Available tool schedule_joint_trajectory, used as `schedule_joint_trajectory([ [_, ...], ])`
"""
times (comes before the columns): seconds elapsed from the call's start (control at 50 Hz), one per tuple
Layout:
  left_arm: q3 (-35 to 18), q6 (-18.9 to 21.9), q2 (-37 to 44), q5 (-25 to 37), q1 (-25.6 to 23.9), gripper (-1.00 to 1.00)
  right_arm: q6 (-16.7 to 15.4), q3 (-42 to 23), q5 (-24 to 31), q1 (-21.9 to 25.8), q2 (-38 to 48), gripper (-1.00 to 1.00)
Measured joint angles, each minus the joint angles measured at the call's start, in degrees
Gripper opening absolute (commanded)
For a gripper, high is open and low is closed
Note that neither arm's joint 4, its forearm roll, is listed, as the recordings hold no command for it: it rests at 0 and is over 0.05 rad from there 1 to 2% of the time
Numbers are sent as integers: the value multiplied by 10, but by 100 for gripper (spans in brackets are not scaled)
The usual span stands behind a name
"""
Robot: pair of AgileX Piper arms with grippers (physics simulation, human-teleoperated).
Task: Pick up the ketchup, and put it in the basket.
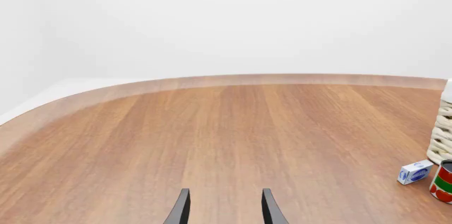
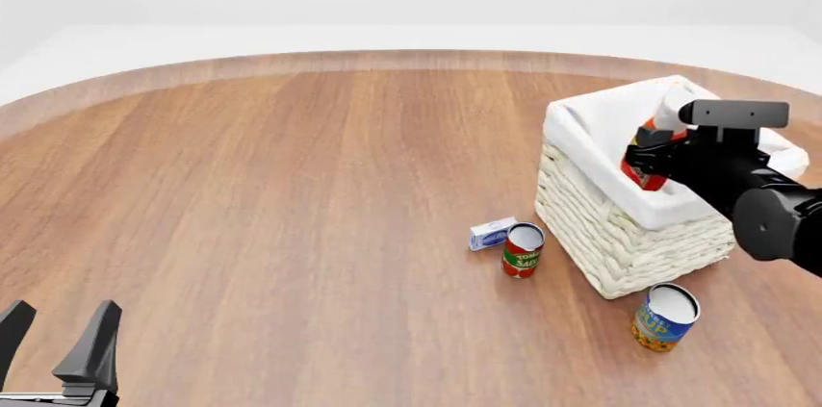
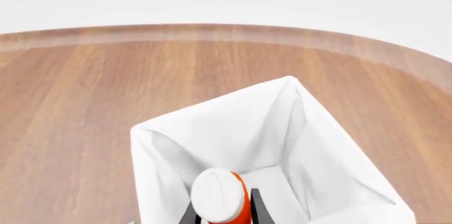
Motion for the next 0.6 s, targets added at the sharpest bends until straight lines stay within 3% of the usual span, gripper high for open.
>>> schedule_joint_trajectory([
  [0.46,0,0,0,0,0,100,4,-3,-1,-2,18,-100],
  [0.48,0,0,0,0,0,100,5,-4,-1,-1,19,100],
  [0.6,0,0,0,0,0,100,14,-8,0,4,21,100],
])
